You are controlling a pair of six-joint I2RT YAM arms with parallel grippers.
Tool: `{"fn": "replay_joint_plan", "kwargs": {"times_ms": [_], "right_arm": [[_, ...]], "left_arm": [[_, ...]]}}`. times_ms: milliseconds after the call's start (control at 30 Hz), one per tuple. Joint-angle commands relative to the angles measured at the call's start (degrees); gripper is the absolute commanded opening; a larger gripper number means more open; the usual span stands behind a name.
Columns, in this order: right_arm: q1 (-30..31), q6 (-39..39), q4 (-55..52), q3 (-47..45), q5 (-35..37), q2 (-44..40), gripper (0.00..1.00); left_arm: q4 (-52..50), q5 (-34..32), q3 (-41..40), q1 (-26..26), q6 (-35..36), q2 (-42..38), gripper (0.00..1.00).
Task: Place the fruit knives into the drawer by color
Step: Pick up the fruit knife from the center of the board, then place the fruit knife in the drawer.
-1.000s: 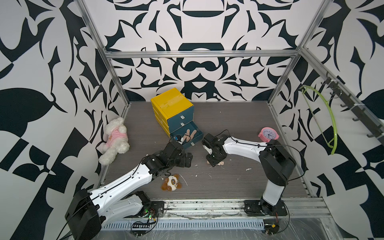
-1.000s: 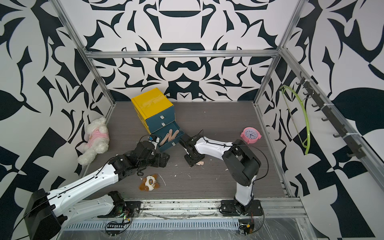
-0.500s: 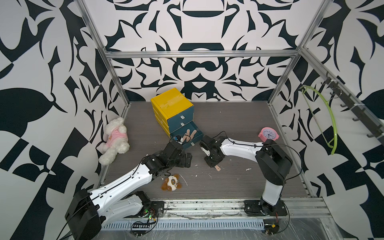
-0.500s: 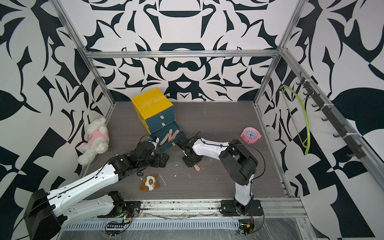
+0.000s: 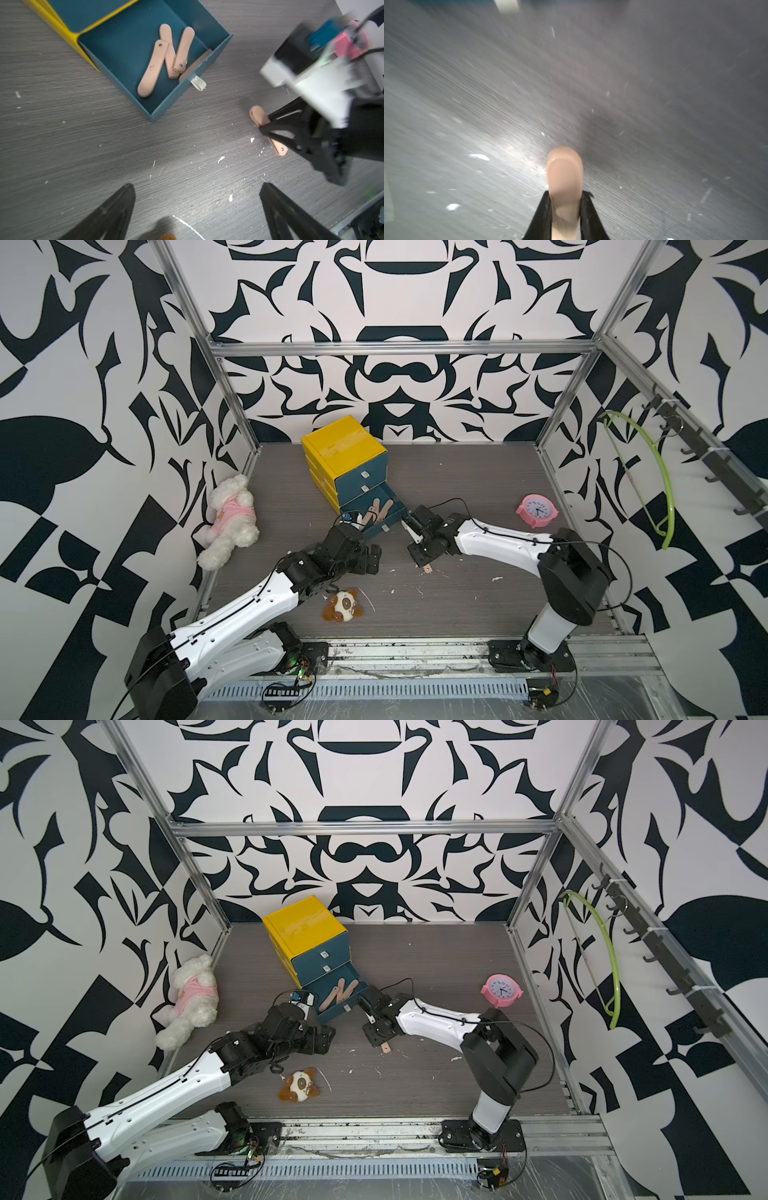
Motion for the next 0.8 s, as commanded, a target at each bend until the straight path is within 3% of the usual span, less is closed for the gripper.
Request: {"fn": "replay_joint_plan", "kwargs": {"times_ms": [0, 167, 400, 567, 767], "right_arm": [[0.1, 4.1, 6.5, 3.0, 0.1, -5.0, 0.08], [0.1, 11.8, 12.4, 10.2, 0.4, -2.1, 0.08], [-2.3, 29.5, 17.9, 19.3, 3.0, 8.8, 0.08], [-2.8, 37.0, 18.8, 26.3, 4.0, 16.2, 0.09], [-3.6, 41.6, 20.3, 28.5, 3.2, 20.7, 0.29]], "left_arm": [[-2.1, -2.7, -1.6, 0.1, -1.0, -2.0, 0.99], [-3.0, -3.8, -2.6, 0.1, -2.5, -3.5, 0.99], [-4.9, -4.0, -2.0, 0.1, -3.8, -4.5, 0.99], [-6.4, -4.3, -1.4, 0.1, -3.9, -5.6, 0.99], [-7.7, -4.4, -0.9, 0.1, -4.3, -6.3, 0.99]]}}
